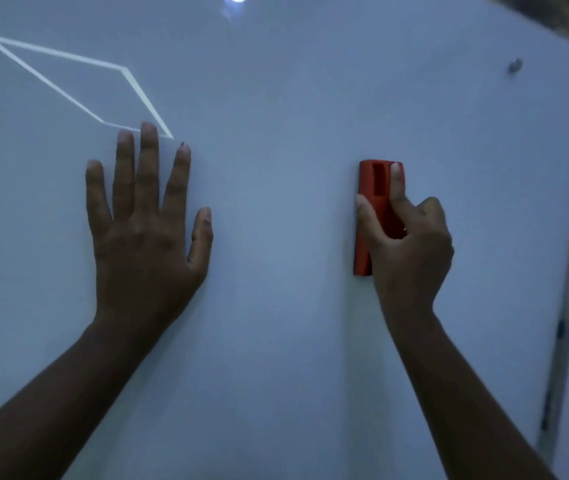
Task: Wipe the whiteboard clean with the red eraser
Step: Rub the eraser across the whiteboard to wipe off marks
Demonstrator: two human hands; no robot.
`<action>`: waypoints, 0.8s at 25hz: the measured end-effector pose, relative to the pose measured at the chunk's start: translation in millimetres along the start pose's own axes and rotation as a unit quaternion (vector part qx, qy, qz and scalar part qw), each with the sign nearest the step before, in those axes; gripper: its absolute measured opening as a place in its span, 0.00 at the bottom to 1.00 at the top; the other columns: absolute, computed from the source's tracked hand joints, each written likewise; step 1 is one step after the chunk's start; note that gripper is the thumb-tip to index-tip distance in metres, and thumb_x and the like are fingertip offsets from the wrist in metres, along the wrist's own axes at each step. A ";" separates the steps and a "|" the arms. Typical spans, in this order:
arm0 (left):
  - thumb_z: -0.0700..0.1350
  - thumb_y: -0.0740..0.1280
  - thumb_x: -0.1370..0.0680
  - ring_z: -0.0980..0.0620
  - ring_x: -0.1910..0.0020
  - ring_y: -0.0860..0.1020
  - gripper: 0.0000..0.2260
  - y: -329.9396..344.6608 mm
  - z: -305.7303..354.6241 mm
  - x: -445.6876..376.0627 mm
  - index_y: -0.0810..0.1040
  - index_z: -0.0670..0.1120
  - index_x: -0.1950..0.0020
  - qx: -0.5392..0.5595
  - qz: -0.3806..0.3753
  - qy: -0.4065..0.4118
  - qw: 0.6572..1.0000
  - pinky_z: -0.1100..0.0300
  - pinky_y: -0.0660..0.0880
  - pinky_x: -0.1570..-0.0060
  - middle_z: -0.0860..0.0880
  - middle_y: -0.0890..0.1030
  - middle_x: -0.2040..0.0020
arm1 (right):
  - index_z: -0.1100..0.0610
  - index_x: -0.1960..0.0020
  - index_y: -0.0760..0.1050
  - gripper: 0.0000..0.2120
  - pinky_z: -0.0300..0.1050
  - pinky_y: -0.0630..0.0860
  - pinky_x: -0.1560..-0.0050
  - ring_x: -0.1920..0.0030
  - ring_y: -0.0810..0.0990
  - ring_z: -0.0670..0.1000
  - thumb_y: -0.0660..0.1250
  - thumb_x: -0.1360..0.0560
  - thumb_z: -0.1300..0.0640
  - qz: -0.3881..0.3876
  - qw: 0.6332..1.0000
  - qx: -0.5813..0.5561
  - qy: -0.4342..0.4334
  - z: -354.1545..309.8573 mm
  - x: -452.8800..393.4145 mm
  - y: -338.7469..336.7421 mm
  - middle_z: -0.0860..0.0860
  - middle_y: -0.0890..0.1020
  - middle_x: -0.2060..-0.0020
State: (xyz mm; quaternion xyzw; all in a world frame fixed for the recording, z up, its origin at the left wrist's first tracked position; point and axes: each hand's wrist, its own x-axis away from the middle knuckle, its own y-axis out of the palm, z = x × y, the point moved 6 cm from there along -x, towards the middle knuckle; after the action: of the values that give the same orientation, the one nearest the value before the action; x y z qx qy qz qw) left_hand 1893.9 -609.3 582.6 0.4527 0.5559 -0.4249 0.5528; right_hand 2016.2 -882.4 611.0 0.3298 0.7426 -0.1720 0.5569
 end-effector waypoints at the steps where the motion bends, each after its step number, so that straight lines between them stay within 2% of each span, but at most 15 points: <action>1: 0.52 0.55 0.13 0.36 0.15 0.51 0.29 1.7 8.1 19.3 0.56 0.43 0.14 -0.001 -0.008 -0.005 1.000 0.35 0.46 0.17 0.36 0.53 0.14 | 0.41 0.25 0.73 0.29 0.42 0.67 0.61 0.64 0.68 0.48 0.67 0.23 0.34 -0.007 1.000 -0.005 -0.005 -2.2 21.5 -1.1 0.49 0.67 0.60; 5: 0.53 0.57 0.13 0.35 0.15 0.51 0.29 5.7 30.3 94.9 0.56 0.44 0.13 -0.001 -0.049 -0.014 0.999 0.33 0.45 0.18 0.37 0.53 0.14 | 0.43 0.22 0.71 0.30 0.39 0.68 0.62 0.62 0.69 0.49 0.71 0.23 0.39 -0.071 0.997 -0.022 -0.023 4.4 114.9 -10.9 0.48 0.67 0.58; 8: 0.52 0.60 0.14 0.35 0.15 0.53 0.30 5.3 41.5 156.6 0.57 0.43 0.14 -0.002 -0.083 -0.022 0.996 0.31 0.48 0.19 0.36 0.55 0.15 | 0.45 0.22 0.71 0.30 0.38 0.68 0.60 0.60 0.70 0.50 0.73 0.23 0.42 -0.131 0.991 -0.018 0.002 27.9 187.8 -21.4 0.48 0.68 0.57; 10: 0.52 0.62 0.15 0.36 0.15 0.53 0.31 3.6 51.0 197.2 0.58 0.44 0.14 -0.002 -0.107 -0.027 0.994 0.30 0.50 0.19 0.37 0.55 0.15 | 0.46 0.23 0.72 0.30 0.40 0.70 0.61 0.59 0.71 0.50 0.71 0.23 0.42 -0.182 0.983 -0.008 -0.014 36.3 234.0 -26.6 0.49 0.69 0.56; 12: 0.52 0.64 0.16 0.37 0.15 0.54 0.32 -1.5 58.0 228.7 0.59 0.43 0.14 -0.009 -0.130 -0.028 0.991 0.31 0.52 0.20 0.37 0.56 0.15 | 0.44 0.22 0.71 0.31 0.44 0.73 0.66 0.60 0.72 0.51 0.71 0.24 0.40 -0.261 0.962 -0.002 -0.075 35.9 279.8 -28.7 0.50 0.71 0.57; 15: 0.48 0.66 0.17 0.39 0.17 0.60 0.29 -17.6 61.3 251.4 0.65 0.45 0.17 -0.019 -0.151 -0.025 0.988 0.36 0.57 0.20 0.38 0.62 0.17 | 0.40 0.22 0.68 0.34 0.41 0.72 0.68 0.62 0.72 0.49 0.71 0.26 0.37 -0.361 0.926 -0.030 -0.109 42.0 324.1 -38.8 0.48 0.71 0.58; 17: 0.47 0.66 0.18 0.40 0.20 0.63 0.26 -29.3 61.4 258.0 0.70 0.45 0.19 -0.019 -0.169 -0.043 0.985 0.38 0.59 0.23 0.39 0.66 0.19 | 0.41 0.23 0.71 0.34 0.37 0.69 0.66 0.61 0.71 0.46 0.73 0.27 0.36 -0.373 0.921 -0.052 -0.103 48.6 328.0 -47.9 0.47 0.72 0.59; 20: 0.48 0.66 0.18 0.40 0.21 0.65 0.25 -44.3 63.9 259.9 0.73 0.45 0.21 -0.030 -0.190 -0.070 0.979 0.36 0.62 0.26 0.39 0.68 0.20 | 0.47 0.26 0.76 0.32 0.38 0.69 0.66 0.62 0.71 0.47 0.73 0.26 0.36 -0.329 0.936 -0.076 -0.096 52.0 311.5 -56.7 0.47 0.73 0.60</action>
State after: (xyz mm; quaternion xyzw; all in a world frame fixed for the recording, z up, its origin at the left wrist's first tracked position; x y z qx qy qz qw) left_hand 1870.9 -672.9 320.0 0.2913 0.6043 -0.5357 0.5128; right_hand 1964.1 -862.9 295.0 0.0058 0.7637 -0.3198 0.5607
